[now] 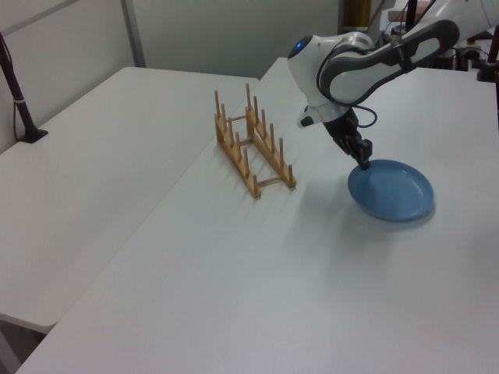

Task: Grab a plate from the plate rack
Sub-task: 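Carry the blue plate away from the rack and lower it to the table, then open the gripper, release the plate, and raise the gripper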

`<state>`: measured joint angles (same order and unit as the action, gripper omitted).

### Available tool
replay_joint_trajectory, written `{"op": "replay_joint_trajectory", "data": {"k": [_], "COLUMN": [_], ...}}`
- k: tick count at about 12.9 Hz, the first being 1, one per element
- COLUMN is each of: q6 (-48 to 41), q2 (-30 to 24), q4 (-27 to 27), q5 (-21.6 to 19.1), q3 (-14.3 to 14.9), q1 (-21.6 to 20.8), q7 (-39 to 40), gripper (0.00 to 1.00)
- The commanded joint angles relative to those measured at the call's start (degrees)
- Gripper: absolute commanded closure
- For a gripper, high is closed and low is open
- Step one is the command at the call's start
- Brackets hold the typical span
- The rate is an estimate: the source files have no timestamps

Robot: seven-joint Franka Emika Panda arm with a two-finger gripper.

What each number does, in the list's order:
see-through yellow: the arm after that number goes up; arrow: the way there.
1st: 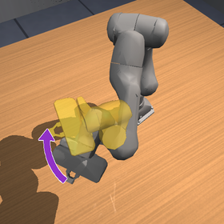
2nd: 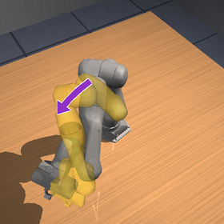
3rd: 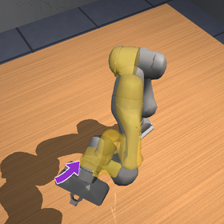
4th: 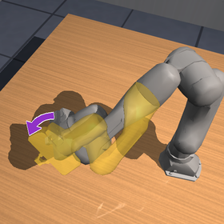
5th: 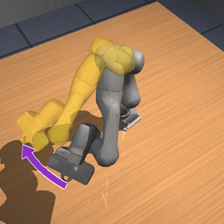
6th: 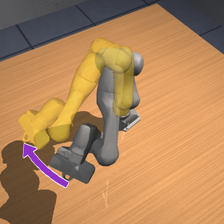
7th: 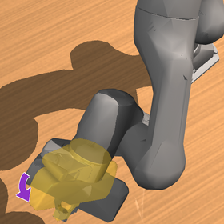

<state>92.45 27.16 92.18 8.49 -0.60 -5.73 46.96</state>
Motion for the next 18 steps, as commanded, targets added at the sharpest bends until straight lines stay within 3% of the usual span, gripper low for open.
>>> {"op": "replay_joint_trajectory", "data": {"k": [1, 2, 3, 8, 11, 18], "q6": [-1.22, -1.22, -1.14, -1.05, -0.61, -0.08], "q2": [-0.70, -0.70, -0.79, -3.50, -8.24, -20.82], "q4": [0.28, 0.19, -0.16, -2.44, -2.62, -2.54], "q5": [-0.84, -0.67, -0.40, 0.13, 0.13, -0.66], "q3": [0.52, 0.52, 0.69, 1.22, 1.39, 1.31], "q1": [-0.33, -0.33, -0.33, -0.07, 0.11, 1.51], "q7": [2.88, 1.92, -1.05, -12.92, -20.73, -52.20], "gripper": [0.76, 0.63, 0.34, 0.00, 0.00, 0.00]}}
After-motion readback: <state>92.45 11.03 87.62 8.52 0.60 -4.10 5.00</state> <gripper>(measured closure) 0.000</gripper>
